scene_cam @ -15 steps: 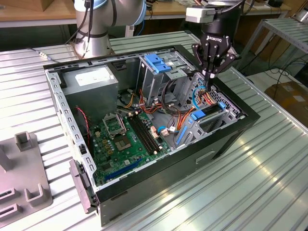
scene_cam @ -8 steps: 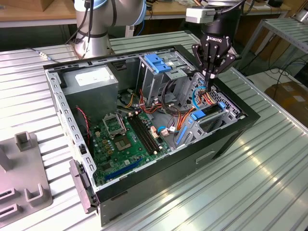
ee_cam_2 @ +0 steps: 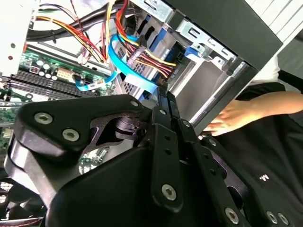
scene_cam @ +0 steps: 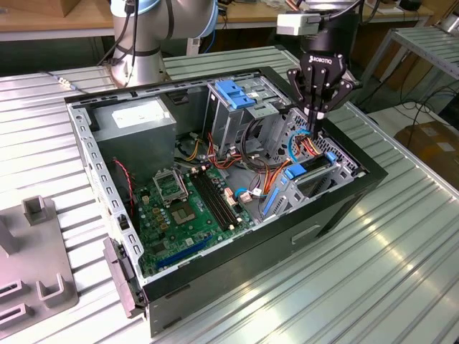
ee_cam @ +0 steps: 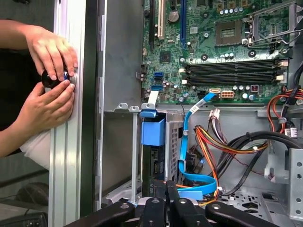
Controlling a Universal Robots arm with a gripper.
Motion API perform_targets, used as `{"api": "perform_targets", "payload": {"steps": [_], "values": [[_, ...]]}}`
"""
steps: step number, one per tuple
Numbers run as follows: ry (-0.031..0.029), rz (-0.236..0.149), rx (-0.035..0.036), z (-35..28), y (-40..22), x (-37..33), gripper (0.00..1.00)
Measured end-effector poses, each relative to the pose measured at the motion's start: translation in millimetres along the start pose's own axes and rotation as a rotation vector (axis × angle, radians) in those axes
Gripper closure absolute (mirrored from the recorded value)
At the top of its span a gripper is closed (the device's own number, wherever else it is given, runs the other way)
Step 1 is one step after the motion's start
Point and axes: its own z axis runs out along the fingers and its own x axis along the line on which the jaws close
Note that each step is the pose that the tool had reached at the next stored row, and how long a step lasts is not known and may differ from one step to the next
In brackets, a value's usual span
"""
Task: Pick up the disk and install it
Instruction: 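Insert the second disk wire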
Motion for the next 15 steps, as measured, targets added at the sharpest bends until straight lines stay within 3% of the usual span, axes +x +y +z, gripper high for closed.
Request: {"api": "perform_targets", "payload": {"steps": [2, 8, 9, 15], "values": [[0.0043, 0.0, -0.0001, 0.5, 0.0, -0.2, 0.77], [0.0122, 0.0, -0.0003, 10.0, -0.2, -4.4, 0.78], [0.0123, 0.0, -0.0003, 10.0, -0.2, -4.4, 0.84], [0.012, 0.0, -0.0003, 10.3, -0.2, -4.4, 0.84]]}}
